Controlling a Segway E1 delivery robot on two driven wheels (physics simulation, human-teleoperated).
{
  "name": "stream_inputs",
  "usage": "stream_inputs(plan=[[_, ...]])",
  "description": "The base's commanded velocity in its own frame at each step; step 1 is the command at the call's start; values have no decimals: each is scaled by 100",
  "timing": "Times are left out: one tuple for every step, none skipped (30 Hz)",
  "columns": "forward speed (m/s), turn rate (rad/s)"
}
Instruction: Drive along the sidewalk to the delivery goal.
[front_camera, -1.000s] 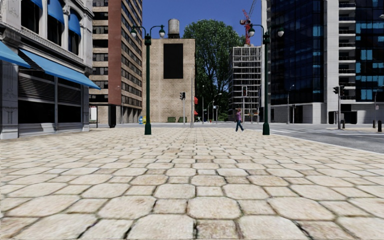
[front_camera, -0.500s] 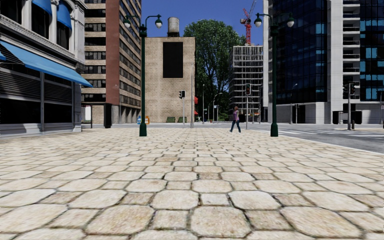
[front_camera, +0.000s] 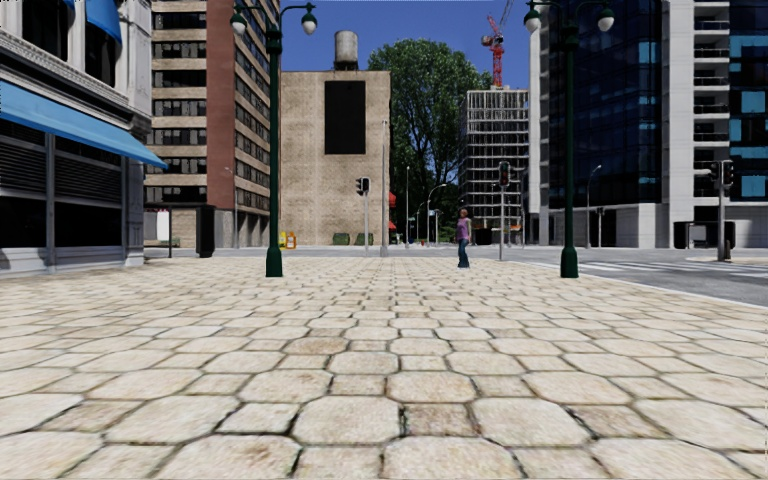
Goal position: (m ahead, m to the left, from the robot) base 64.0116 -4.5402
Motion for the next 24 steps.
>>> stream_inputs(plan=[[200, 0], [200, 0], [200, 0], [200, 0], [200, 0], [200, 0], [200, 0], [200, 0], [200, 0], [200, 0], [200, 0], [200, 0], [200, 0], [200, 0], [200, 0], [200, 0], [200, 0], [200, 0], [200, 0], [200, 0], [200, 0], [200, 0], [200, 0], [200, 0]])
